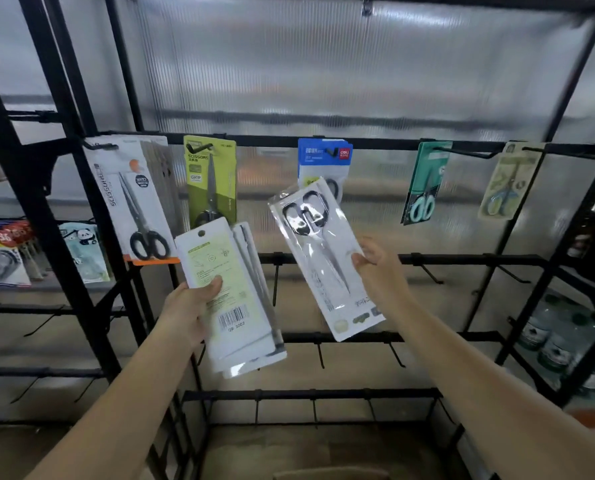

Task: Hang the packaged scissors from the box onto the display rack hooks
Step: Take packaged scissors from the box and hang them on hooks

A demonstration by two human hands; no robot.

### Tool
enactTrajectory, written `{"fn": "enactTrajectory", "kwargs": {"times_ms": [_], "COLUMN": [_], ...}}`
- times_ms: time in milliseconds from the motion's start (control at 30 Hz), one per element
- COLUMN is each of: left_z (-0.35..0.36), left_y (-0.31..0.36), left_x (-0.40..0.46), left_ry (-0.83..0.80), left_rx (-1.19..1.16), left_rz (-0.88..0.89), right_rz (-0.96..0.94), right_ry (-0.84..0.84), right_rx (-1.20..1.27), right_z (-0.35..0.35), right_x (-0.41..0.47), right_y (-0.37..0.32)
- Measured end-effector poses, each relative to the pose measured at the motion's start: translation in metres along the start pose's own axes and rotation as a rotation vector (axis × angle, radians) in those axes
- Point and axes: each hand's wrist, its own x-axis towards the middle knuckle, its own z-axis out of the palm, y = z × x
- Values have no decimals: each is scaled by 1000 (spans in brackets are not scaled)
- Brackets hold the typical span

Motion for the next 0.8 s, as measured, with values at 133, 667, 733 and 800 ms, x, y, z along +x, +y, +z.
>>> {"fn": "enactTrajectory", "kwargs": {"times_ms": [133,667,733,800], "left_z": [8,32,29,23], "left_y": [3,-21,-23,-23], "left_x": [-8,-30,-29,-27], "left_ry": [-71,-128,-70,-31], "left_rx": [99,107,28,-27], "left_rz": [-41,-41,-13,48], "right_rz": [-57,-364,-349,-153], "right_ry": [-228,-299,-67,109], "right_rx": [-17,-948,-985,-638], "right_z": [-9,19,20,18], "right_x": [-4,18,24,24], "right_y": [-13,-35,-27,-21]}}
